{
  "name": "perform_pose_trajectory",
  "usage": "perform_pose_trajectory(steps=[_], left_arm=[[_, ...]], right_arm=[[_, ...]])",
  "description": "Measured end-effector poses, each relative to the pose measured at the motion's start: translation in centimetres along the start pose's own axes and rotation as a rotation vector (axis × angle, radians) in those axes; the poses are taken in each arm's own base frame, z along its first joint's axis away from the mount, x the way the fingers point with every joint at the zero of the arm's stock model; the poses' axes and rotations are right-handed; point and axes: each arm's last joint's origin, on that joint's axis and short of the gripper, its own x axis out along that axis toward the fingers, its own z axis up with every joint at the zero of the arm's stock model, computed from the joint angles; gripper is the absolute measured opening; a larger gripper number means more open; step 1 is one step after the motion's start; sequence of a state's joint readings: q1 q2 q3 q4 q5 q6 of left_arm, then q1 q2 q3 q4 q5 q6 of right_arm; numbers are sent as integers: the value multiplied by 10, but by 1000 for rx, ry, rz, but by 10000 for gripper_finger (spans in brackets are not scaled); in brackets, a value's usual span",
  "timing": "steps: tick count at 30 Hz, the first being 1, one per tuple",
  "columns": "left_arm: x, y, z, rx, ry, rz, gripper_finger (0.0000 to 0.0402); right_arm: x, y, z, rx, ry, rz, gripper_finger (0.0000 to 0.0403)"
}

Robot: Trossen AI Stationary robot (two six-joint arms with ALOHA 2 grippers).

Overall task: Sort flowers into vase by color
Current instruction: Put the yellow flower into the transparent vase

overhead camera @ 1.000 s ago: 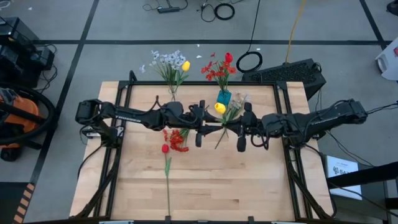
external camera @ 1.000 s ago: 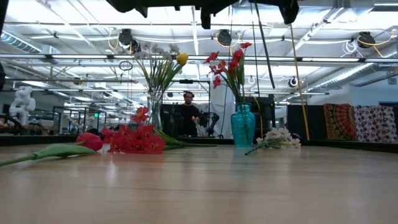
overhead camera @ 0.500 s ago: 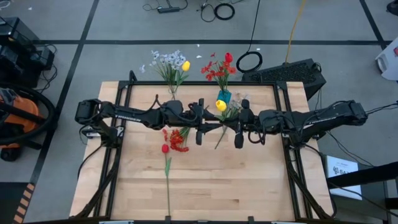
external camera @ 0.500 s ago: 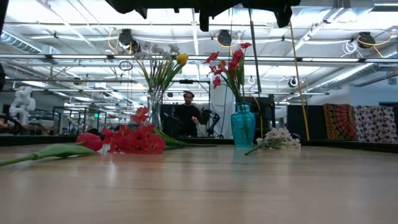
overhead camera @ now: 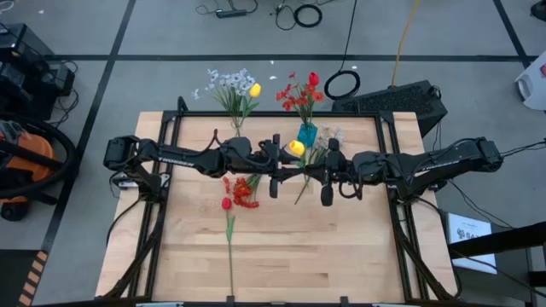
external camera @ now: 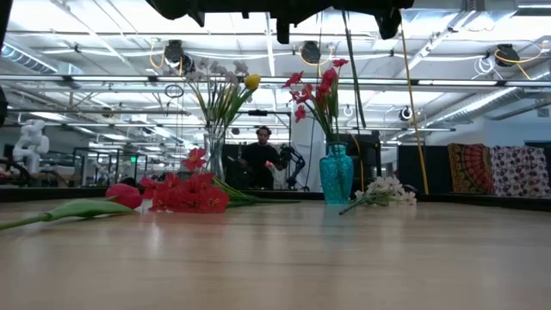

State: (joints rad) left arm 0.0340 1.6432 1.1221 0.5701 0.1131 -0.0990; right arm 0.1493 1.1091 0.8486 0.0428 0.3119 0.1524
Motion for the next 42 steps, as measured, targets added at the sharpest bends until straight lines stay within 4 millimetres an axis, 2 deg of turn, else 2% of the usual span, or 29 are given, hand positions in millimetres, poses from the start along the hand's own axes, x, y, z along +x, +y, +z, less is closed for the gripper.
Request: perform_pose_trajectory(steps=[7,12,25,35,42], left_arm=[[0,0,-2,-3,16,0,123],[0,0,-3,-70,27,13,115],[0,2,-3,-79,26,20,10],[0,2,-3,-81,31,21,6],[-1,2,-4,-77,48,24,5]], right_arm=[[0,0,0,0,0,-3,0],[0,0,0,-1,4,-3,0],[0,0,-2,14,16,-5,11],[-1,0,-4,90,39,-5,29],[-2,-2,-12,112,122,-23,66]])
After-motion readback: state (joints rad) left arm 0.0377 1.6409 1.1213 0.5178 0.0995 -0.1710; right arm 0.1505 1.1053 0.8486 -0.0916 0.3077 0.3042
